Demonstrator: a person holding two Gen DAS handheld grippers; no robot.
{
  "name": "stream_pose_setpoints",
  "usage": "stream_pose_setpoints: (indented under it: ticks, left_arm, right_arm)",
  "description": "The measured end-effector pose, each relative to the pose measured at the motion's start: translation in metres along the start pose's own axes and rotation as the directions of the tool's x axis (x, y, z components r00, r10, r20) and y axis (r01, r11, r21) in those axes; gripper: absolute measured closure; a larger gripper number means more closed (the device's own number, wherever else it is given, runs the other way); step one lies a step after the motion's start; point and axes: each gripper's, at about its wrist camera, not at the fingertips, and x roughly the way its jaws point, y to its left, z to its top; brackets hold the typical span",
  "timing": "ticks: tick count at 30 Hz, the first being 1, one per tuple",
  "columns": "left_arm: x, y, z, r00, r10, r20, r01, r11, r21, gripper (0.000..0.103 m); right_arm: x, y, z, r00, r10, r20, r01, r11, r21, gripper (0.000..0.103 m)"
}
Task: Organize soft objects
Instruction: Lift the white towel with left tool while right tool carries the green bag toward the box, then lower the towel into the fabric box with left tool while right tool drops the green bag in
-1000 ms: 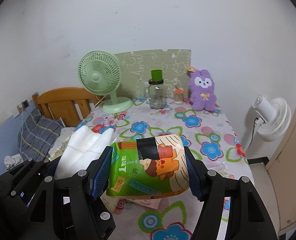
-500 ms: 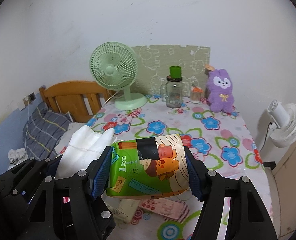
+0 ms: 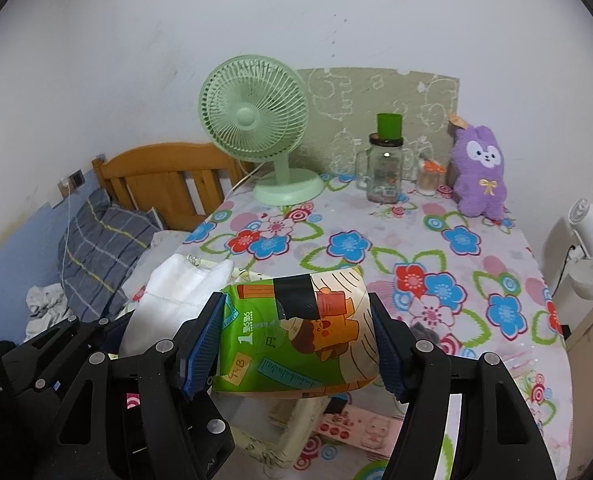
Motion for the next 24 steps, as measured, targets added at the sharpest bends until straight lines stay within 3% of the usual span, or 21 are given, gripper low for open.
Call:
stream_pose_setpoints:
  ticks: [24]
  left_arm:
    - [0.050, 0.049, -0.016, 0.989, 0.074, -0.131, -0.085, 0.993, -0.078, 0.039]
  right_arm:
    - [0.076, 0.034, -0.006, 0.991, 0.074, -0.107, -0.077, 0.997, -0.027, 0.032]
